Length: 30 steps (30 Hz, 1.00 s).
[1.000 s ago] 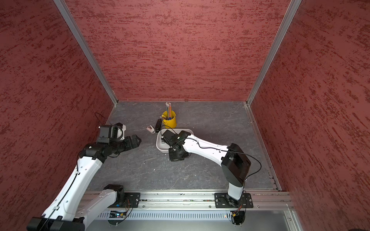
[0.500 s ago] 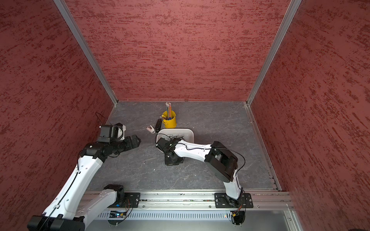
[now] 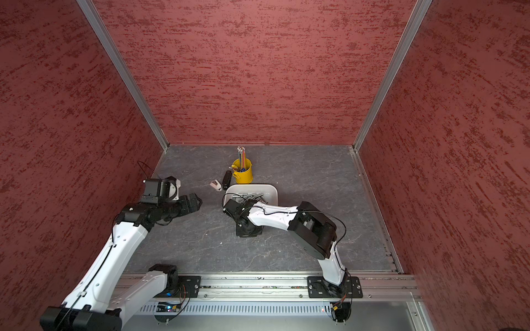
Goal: Take out the socket from the storage box
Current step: Place the socket head at the center of the board.
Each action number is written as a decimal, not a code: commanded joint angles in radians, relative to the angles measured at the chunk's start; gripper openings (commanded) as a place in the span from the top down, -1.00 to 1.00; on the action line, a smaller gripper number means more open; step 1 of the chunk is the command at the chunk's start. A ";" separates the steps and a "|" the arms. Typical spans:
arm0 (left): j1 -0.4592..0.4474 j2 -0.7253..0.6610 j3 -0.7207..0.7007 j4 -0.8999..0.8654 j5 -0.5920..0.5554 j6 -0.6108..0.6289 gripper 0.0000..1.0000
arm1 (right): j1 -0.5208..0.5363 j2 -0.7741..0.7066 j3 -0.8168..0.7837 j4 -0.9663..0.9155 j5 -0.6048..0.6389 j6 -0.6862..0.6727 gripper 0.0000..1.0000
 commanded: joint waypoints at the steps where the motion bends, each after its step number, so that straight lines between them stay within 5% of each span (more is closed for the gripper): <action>1: -0.002 0.005 0.016 -0.005 -0.002 -0.002 -0.99 | -0.006 0.015 -0.008 0.013 0.040 0.014 0.51; 30: -0.012 0.011 0.014 -0.003 0.023 0.011 -0.99 | -0.006 -0.033 -0.010 -0.016 0.057 -0.008 0.12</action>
